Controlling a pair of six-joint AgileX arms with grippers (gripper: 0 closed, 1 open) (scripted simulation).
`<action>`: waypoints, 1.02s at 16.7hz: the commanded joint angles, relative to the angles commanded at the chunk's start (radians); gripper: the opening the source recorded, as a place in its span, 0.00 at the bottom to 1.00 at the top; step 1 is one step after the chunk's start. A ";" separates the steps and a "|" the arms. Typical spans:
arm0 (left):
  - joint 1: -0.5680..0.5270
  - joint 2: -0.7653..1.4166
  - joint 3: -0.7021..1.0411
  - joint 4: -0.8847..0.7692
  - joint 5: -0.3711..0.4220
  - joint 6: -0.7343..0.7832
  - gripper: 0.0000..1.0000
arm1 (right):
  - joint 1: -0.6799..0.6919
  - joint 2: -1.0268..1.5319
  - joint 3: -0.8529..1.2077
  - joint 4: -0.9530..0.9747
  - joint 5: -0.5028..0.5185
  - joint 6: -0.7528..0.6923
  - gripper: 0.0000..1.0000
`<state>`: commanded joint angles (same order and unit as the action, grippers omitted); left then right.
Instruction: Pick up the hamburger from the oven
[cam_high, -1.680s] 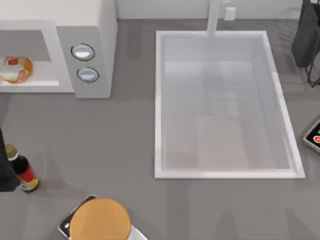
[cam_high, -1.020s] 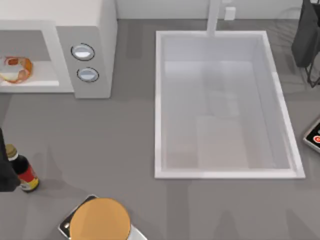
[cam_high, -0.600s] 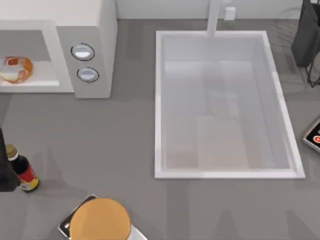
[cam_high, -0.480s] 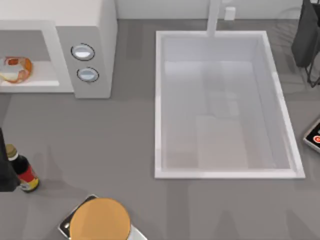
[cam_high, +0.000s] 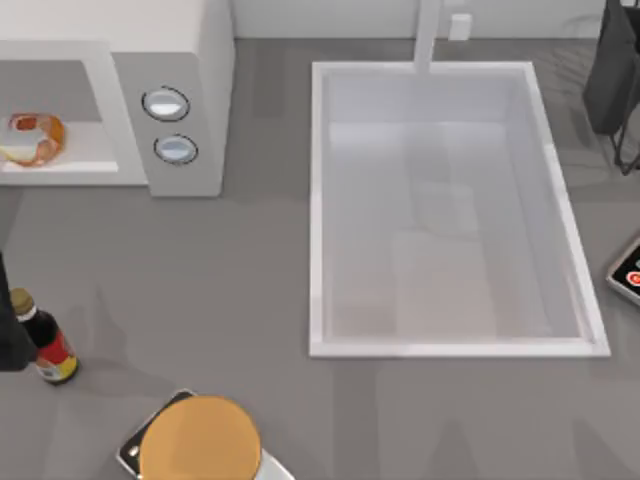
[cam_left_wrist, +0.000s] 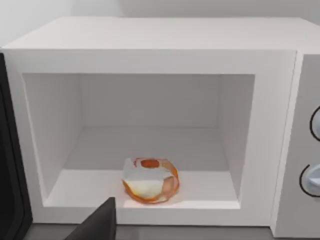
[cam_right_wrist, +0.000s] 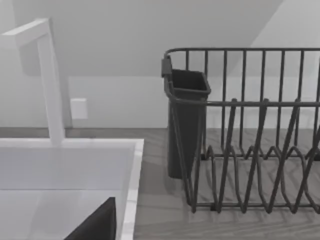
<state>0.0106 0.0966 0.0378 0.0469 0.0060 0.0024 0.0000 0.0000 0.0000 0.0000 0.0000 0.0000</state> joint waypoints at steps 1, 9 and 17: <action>0.005 0.049 0.019 0.024 0.003 0.001 1.00 | 0.000 0.000 0.000 0.000 0.000 0.000 1.00; 0.067 0.685 0.265 0.332 0.043 0.017 1.00 | 0.000 0.000 0.000 0.000 0.000 0.000 1.00; 0.130 1.512 0.579 0.730 0.095 0.038 1.00 | 0.000 0.000 0.000 0.000 0.000 0.000 1.00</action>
<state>0.1404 1.6087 0.6170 0.7767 0.1012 0.0400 0.0000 0.0000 0.0000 0.0000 0.0000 0.0000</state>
